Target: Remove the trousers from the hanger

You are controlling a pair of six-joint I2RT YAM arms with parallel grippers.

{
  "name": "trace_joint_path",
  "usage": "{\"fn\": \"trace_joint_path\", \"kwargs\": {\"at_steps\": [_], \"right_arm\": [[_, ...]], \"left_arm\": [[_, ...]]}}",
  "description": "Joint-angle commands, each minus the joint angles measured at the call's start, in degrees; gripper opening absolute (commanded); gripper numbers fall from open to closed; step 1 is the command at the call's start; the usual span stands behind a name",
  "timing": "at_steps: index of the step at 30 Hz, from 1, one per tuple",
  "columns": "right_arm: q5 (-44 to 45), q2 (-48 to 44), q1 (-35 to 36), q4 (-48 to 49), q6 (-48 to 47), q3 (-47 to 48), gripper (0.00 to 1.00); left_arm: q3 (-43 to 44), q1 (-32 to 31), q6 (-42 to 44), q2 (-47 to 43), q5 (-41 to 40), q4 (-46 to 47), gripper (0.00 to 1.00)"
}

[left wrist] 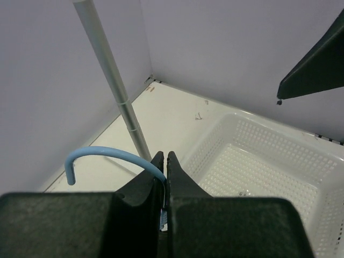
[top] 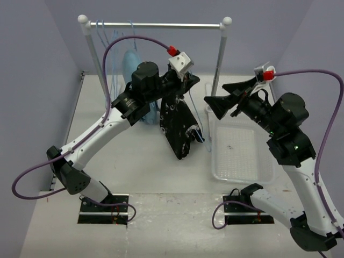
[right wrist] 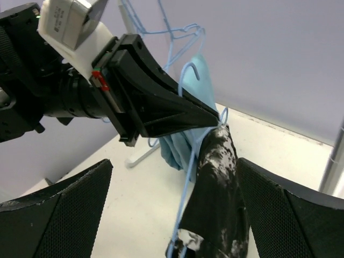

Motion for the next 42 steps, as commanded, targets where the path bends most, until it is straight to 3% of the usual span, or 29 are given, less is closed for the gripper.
{"fn": "trace_joint_path", "kwargs": {"at_steps": [1,7,15,19,22,26,36,42], "right_arm": [[8.8,-3.0,0.1,-2.6,1.6,-2.7,0.99],[18.0,-8.2,0.1,-6.0,-1.3,-9.9,0.99],[6.9,-9.7,0.1,-6.5,-8.8,-24.4,0.99],[5.4,-9.3,2.8,0.5,-10.8,-31.3,0.99],[8.3,-8.9,6.9,8.2,-11.7,-36.1,0.99],[13.7,-7.2,7.1,20.9,-7.0,-40.9,0.99],[11.3,2.8,7.1,22.1,-4.9,-36.8,0.99],[3.8,5.1,7.0,19.3,0.9,-33.7,0.99]], "left_arm": [[3.4,0.2,3.7,-3.3,0.9,7.5,0.00],[5.7,0.3,6.1,-5.3,1.9,7.7,0.00],[10.8,0.3,7.6,-6.2,1.0,4.4,0.00],[11.8,0.3,6.1,-6.2,0.1,4.7,0.00],[12.9,0.3,5.1,-5.9,-1.6,4.4,0.00],[13.1,0.3,3.6,-6.0,-2.5,4.6,0.00],[11.1,0.2,1.3,-8.9,-3.4,5.1,0.00],[10.2,0.2,-2.4,-9.2,-8.9,5.5,0.00]]}}
